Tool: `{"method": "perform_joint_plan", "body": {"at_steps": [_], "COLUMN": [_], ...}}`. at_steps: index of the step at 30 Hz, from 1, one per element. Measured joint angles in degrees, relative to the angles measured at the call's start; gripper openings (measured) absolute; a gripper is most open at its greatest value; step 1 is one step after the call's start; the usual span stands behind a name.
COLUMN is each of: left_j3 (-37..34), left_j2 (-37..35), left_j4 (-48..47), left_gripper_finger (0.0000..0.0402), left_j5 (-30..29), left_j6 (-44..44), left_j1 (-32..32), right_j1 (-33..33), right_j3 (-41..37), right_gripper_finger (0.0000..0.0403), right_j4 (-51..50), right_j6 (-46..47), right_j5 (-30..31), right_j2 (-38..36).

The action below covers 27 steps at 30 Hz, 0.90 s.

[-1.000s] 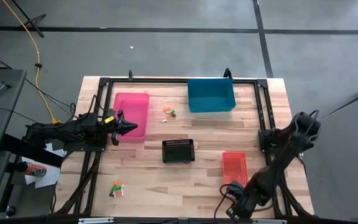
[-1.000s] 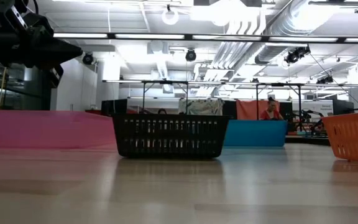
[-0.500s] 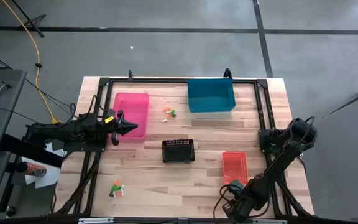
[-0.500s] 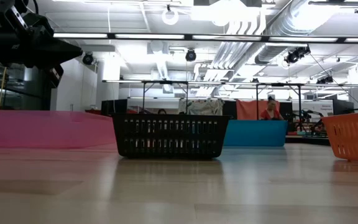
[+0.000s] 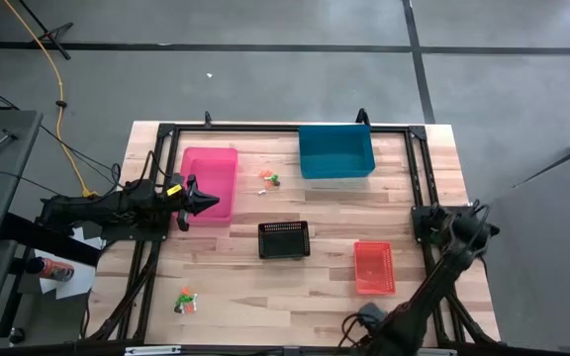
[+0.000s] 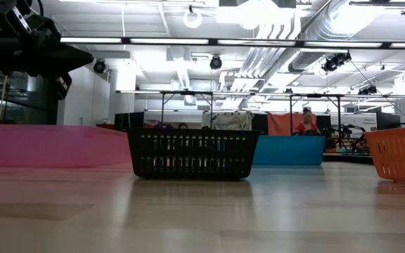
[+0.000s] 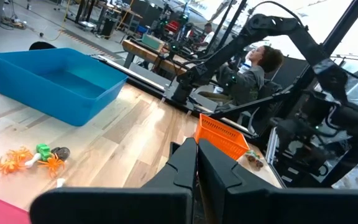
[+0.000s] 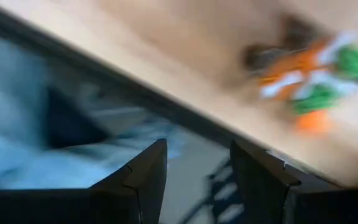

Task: Sort Halloween decoration
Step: Put the black skull toy into the black bin

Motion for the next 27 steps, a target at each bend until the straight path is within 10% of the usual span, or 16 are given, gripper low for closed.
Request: {"method": "perform_joint_plan", "body": {"at_steps": [6, 27], "left_j3": [0.0, 0.0], "left_j2": [0.0, 0.0], "left_j4": [0.0, 0.0], "left_gripper_finger": [0.0003, 0.0003], "left_j5": [0.0, 0.0], "left_j6": [0.0, 0.0], "left_j1": [0.0, 0.0], "right_j1": [-0.4, -0.1], "right_j3": [10.0, 2.7], "right_gripper_finger": [0.0174, 0.0174], "right_j4": [-16.0, -6.6], "right_j6": [-1.6, 0.7], "right_j5": [1.9, 4.0], "right_j2": [5.5, 6.0]}}
